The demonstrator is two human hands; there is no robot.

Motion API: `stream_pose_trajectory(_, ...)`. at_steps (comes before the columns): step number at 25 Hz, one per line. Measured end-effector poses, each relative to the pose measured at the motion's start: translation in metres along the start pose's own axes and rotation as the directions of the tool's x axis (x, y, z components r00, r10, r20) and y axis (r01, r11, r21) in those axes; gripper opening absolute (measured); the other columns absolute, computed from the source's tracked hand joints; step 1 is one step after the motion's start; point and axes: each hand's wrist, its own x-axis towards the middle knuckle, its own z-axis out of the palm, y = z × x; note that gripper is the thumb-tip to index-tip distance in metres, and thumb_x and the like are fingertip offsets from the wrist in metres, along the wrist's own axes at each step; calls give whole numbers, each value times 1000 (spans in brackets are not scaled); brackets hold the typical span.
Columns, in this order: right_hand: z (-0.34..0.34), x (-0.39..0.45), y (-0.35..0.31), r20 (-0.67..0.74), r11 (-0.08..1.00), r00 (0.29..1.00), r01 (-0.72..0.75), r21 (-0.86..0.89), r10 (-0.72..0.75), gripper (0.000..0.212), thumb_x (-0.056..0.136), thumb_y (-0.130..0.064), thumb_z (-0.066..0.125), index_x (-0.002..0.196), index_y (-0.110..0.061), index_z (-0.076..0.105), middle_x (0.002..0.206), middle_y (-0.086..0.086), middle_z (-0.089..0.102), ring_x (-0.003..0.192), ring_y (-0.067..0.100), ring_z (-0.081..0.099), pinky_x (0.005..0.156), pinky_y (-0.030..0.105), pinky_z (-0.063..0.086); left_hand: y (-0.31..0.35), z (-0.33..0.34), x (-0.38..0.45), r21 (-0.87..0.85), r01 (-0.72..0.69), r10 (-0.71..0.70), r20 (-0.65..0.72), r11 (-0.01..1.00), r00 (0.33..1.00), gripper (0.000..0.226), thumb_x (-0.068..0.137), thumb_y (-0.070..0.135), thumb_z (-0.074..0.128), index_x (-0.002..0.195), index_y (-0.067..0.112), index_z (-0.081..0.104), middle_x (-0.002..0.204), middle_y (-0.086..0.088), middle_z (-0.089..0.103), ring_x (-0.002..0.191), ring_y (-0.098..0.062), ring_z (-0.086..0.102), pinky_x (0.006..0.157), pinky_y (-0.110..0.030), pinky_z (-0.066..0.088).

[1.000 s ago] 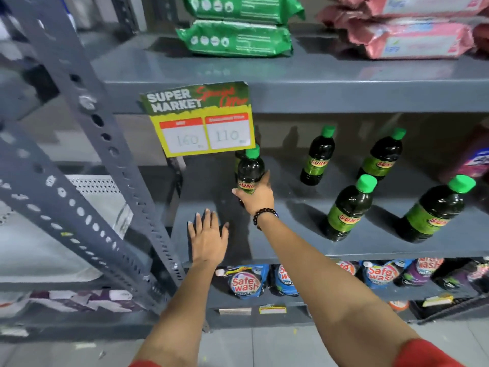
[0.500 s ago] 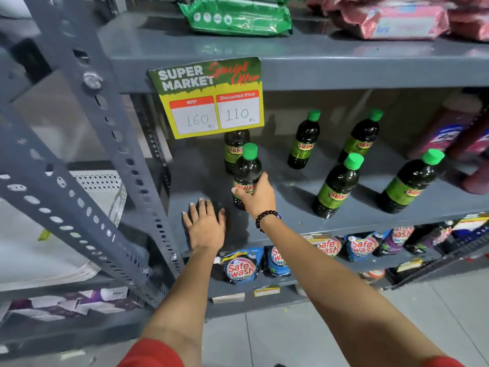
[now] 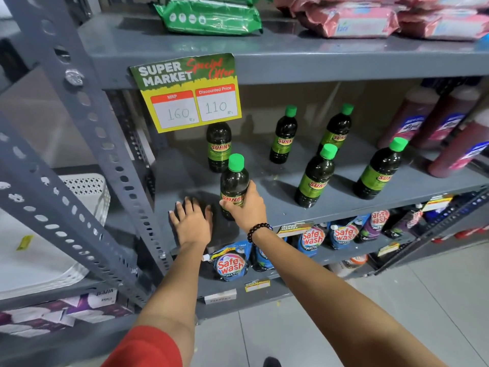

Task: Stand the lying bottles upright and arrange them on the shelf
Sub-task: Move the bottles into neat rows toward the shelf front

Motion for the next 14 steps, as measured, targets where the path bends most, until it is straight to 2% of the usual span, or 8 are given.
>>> stream_pose_trajectory(5,-3,1,-2,33,1000,999,-17,2,17,55,73,-22,78,115,-9,45,116,10,64,106,27,62,89,33,49,1,-2,1,0,-2,2,17,1000,1000,54,98,38,28,140,5,30,152,-15,29,142,-36,18,116,-54,11)
stream_pose_trajectory(8,-6,2,0,91,999,995,-33,-32,36,65,70,-17,81,121,-11,41,122,9,61,112,27,60,92,33,47,4,-10,-4,-40,14,-14,-4,999,1000,53,98,36,29,139,3,32,152,-16,29,142,-36,17,117,-52,10)
stream_pose_trajectory(11,-17,1,8,159,992,987,1,-123,19,89,74,-15,78,144,-8,23,143,13,44,132,29,44,106,38,39,10,-18,-15,-83,-9,2,-77,996,997,52,98,33,28,139,2,33,152,-18,30,142,-35,19,118,-50,12)
stream_pose_trajectory(14,-41,-9,8,152,972,988,72,-225,-38,85,85,-18,67,149,-6,12,154,12,29,141,27,31,113,36,31,25,-35,-30,-162,-60,29,-188,985,982,51,98,32,28,140,3,31,152,-17,30,143,-32,20,119,-47,13)
